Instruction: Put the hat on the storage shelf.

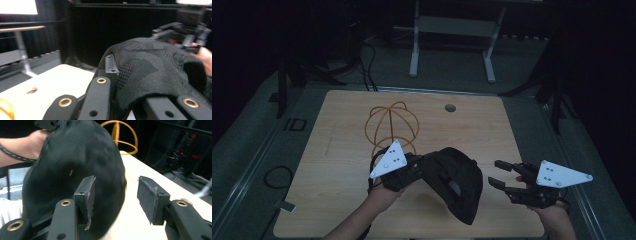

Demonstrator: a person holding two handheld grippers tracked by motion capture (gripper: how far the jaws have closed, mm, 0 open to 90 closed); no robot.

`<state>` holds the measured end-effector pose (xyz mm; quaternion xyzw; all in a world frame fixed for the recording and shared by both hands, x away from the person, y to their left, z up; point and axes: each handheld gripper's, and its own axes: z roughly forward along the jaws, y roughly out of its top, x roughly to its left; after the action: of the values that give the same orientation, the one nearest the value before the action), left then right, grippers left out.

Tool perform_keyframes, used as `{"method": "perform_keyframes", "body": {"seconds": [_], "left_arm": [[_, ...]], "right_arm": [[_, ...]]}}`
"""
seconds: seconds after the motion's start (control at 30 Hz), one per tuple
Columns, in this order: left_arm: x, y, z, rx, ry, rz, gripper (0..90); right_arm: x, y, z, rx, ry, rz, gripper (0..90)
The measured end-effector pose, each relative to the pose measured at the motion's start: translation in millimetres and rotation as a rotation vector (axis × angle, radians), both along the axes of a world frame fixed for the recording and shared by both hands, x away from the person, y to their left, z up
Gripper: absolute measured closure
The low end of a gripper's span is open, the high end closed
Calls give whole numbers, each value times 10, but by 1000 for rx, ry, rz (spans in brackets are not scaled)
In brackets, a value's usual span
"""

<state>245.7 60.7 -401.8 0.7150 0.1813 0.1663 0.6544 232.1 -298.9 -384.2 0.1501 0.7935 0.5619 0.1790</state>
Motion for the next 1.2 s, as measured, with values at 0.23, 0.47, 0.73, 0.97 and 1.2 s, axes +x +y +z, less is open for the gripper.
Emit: {"method": "perform_keyframes", "body": {"seconds": [0.23,0.47,0.73,0.97,1.2], "left_arm": [[11,6,20,-31,14,-72,880],[12,2,47,-42,21,-109,879],[16,-15,64,-50,23,-104,879],[59,-18,35,-7,43,-63,872],[33,-39,48,60,35,-15,764]], "right_arm": [[24,250,71,-36,-20,102,483],[21,371,101,-61,-49,143,575],[16,419,108,-79,-52,126,861],[-5,397,140,-63,-44,119,876],[-4,326,199,-19,-36,108,877]]}}
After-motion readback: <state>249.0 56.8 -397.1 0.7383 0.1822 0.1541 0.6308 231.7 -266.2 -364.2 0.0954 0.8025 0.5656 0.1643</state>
